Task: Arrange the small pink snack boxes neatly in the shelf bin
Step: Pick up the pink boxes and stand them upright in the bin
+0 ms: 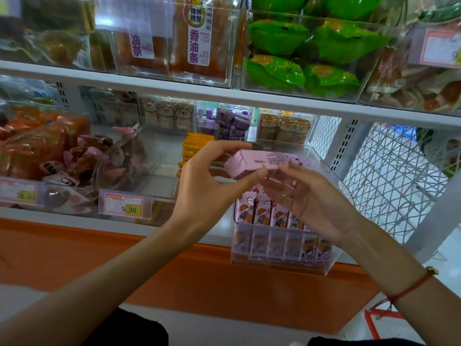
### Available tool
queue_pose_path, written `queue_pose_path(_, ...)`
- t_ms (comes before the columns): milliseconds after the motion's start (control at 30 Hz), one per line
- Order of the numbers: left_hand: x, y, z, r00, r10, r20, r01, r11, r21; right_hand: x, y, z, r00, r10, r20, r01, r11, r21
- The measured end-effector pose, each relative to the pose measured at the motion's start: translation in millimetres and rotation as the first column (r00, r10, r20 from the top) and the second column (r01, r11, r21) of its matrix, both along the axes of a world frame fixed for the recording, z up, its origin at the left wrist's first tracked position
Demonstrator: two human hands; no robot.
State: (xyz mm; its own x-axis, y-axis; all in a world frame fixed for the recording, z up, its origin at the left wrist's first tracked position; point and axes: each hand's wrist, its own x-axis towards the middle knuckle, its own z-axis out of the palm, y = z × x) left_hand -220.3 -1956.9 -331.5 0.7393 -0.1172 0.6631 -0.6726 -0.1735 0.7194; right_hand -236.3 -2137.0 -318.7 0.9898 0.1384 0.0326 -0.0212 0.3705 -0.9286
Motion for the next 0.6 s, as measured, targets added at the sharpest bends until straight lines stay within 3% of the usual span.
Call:
queue_pose_path(167, 0.4, 1.9, -0.1, 0.999, 0.048, -0.014, -0.048, 0.997, 0.059, 0.7, 3.5, -1.7, 0.998, -0.066, 0.015, 0.066, 0.998, -0.022)
queue_pose_path(267, 7.2, 5.9, -3.5, 0.993, 0.115, -0.024, -0.108, 0.976, 0.191, -3.8, 3.1, 1.0, 0.907, -0.275, 0.320, 0.358, 0.902, -0.240)
queue_pose_path(333, 10.8, 7.4, -6.9, 0.990, 0.139, -0.024, -0.129, 0.961, 0.246, -10.7, 7.0, 5.1, 0.771, -0.215, 0.600, 0.516, 0.763, -0.390)
queue_pose_path(400, 11.7, 7.6, -8.6, 0.992, 0.129, 0.005, -0.126, 0.956, 0.265, -14.7, 12.7, 4.4, 0.658, -0.082, 0.748, 0.605, 0.649, -0.461)
queue_pose_path(500, 10.0, 5.5, -8.7, 0.995, 0.086, 0.057, -0.097, 0.963, 0.249, -15.1, 17.8, 2.0, 0.578, -0.036, 0.815, 0.679, 0.574, -0.457)
queue_pose_path(600, 8.0, 3.1, -9.0, 1.000, 0.020, 0.012, -0.022, 0.974, 0.225, -13.1, 17.0, 1.9, 0.609, -0.041, 0.792, 0.650, 0.599, -0.469)
